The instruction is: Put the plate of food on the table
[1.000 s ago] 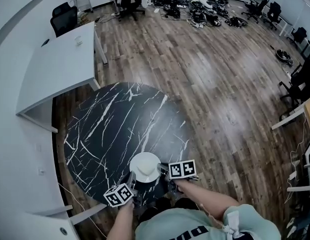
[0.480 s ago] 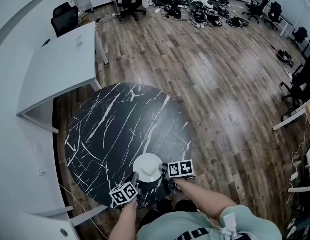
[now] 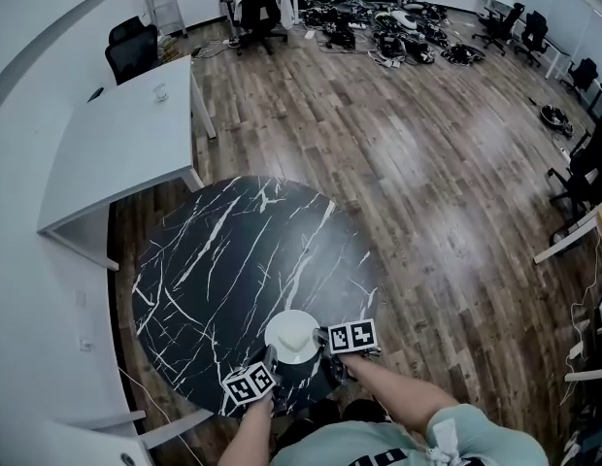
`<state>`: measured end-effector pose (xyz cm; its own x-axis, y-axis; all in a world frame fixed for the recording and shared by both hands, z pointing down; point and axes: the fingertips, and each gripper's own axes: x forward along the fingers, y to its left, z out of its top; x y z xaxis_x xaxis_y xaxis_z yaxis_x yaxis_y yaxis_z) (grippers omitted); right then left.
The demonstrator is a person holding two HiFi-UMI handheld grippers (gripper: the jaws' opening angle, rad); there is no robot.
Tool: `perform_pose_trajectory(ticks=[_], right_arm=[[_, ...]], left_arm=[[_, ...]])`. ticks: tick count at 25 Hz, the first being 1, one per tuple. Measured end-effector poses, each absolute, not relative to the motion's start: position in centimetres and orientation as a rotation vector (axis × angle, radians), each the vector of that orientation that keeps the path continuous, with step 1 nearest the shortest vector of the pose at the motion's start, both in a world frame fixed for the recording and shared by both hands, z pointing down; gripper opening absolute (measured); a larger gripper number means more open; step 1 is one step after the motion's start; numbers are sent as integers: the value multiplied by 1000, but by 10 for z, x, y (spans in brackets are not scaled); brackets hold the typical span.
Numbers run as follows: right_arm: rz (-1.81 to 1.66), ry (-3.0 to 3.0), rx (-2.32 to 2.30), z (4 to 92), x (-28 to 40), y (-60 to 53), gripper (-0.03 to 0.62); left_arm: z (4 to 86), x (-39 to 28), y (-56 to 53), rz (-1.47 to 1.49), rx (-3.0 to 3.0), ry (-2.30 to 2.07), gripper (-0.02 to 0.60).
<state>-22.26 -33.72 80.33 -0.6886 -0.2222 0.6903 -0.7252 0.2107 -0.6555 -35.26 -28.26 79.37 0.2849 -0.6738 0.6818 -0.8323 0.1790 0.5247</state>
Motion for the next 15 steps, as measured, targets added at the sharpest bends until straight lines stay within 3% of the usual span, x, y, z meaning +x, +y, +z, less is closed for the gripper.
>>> perform_pose_trajectory(ticks=[15], right_arm=[[1294, -2102, 891, 797, -221, -344, 43]], left_arm=[[806, -360, -274, 331, 1561, -1531, 73]])
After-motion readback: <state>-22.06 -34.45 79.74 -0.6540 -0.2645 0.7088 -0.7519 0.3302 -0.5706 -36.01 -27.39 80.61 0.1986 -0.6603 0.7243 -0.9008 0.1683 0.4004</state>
